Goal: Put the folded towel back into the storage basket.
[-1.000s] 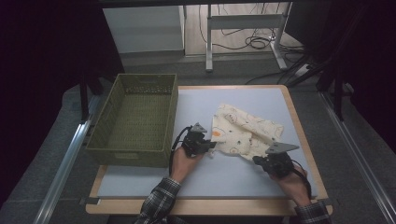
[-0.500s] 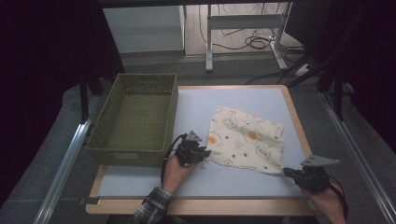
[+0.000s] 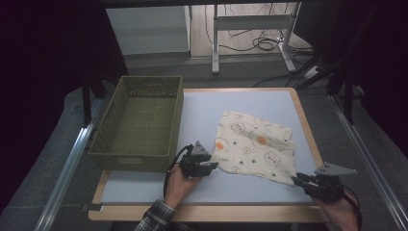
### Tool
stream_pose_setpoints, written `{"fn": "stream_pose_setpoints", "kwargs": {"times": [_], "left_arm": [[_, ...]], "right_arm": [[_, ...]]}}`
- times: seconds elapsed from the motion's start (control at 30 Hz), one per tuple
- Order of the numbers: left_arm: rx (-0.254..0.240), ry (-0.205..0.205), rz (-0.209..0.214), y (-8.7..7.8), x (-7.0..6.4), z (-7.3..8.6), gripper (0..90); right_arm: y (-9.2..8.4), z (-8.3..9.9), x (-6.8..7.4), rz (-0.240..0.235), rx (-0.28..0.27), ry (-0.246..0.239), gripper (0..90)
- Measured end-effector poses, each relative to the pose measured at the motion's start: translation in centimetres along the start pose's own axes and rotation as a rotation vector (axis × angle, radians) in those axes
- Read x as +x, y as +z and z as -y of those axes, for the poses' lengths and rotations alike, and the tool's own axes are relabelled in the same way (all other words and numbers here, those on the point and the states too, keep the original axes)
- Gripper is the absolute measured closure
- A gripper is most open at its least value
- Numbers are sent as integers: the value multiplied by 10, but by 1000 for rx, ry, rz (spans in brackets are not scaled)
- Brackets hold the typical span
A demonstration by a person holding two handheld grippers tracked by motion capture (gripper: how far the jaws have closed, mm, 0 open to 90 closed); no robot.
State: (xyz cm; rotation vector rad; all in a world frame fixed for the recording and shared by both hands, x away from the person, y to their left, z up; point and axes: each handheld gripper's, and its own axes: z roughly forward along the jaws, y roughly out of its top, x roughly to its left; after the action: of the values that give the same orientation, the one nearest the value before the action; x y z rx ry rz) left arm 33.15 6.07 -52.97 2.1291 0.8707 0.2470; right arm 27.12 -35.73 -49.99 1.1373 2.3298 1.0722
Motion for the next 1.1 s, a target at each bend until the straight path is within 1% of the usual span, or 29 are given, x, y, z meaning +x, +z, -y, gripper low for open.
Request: {"fn": "stream_pose_setpoints", "kwargs": {"times": [0.03, 0.07, 0.1, 0.13, 0.17, 0.2, 0.23, 0.27, 0.3, 0.33, 0.37, 0.47, 0.53, 0.57, 0.63, 0.7, 0.77, 0.83, 0.9, 0.93, 1.0, 1.03, 1.07, 1.1], "left_arm": [[4, -7, -4, 3, 0, 1, 559], [13, -4, -11, 6, 1, 2, 565], [20, -6, -14, 9, 1, 3, 600], [6, -6, -17, 9, 1, 4, 647], [4, -19, 19, 9, 3, 5, 740], [4, -40, 37, 9, 4, 6, 814], [5, -39, 40, 8, 3, 6, 840], [11, -38, 41, 7, 3, 6, 853], [8, -41, 44, 3, 3, 6, 858], [5, -46, 50, 1, 3, 6, 860], [5, -55, 59, -3, 3, 6, 860], [-2, -65, 66, -16, 2, 10, 856], [4, -60, 64, -24, -1, 14, 854], [9, -59, 65, -27, -2, 15, 853], [14, -56, 69, -32, -6, 21, 852], [22, -54, 75, -38, -10, 28, 850], [25, -54, 80, -42, -12, 32, 848], [32, -56, 87, -46, -15, 38, 845], [48, -57, 96, -49, -19, 46, 844], [51, -58, 99, -49, -20, 47, 831], [52, -56, 100, -51, -22, 51, 792], [41, -49, 85, -51, -22, 52, 721], [29, -48, 62, -53, -22, 51, 630], [19, -45, 55, -54, -21, 49, 603]], "right_arm": [[3, 2, 1, 5, 3, -7, 643], [5, 3, 2, 9, 5, -9, 630], [7, 4, 2, 10, 11, -14, 626], [10, 6, 3, 12, 19, -17, 627], [13, 8, 4, 15, 31, -22, 646], [16, 10, 5, 30, 52, -29, 688], [17, 11, 6, 37, 43, -27, 776], [17, 12, 6, 21, 39, -12, 822], [16, 12, 8, 27, 39, -7, 849], [16, 12, 10, 35, 45, -18, 857], [15, 12, 11, 33, 47, -22, 860], [12, 11, 15, 15, 43, -28, 861], [8, 10, 17, -1, 34, -25, 861], [5, 10, 20, -14, 29, -25, 861], [2, 11, 24, -21, 29, -36, 860], [-3, 12, 30, -37, 30, -45, 860], [-6, 14, 35, -47, 32, -53, 860], [-9, 16, 39, -57, 34, -54, 859], [-11, 19, 43, -67, 40, -49, 859], [-13, 22, 44, -78, 45, -44, 857], [-13, 25, 45, -76, 51, -44, 853], [-13, 27, 45, -76, 54, -40, 844], [-14, 27, 44, -73, 53, -36, 814], [-15, 27, 42, -74, 45, -26, 781]]}}
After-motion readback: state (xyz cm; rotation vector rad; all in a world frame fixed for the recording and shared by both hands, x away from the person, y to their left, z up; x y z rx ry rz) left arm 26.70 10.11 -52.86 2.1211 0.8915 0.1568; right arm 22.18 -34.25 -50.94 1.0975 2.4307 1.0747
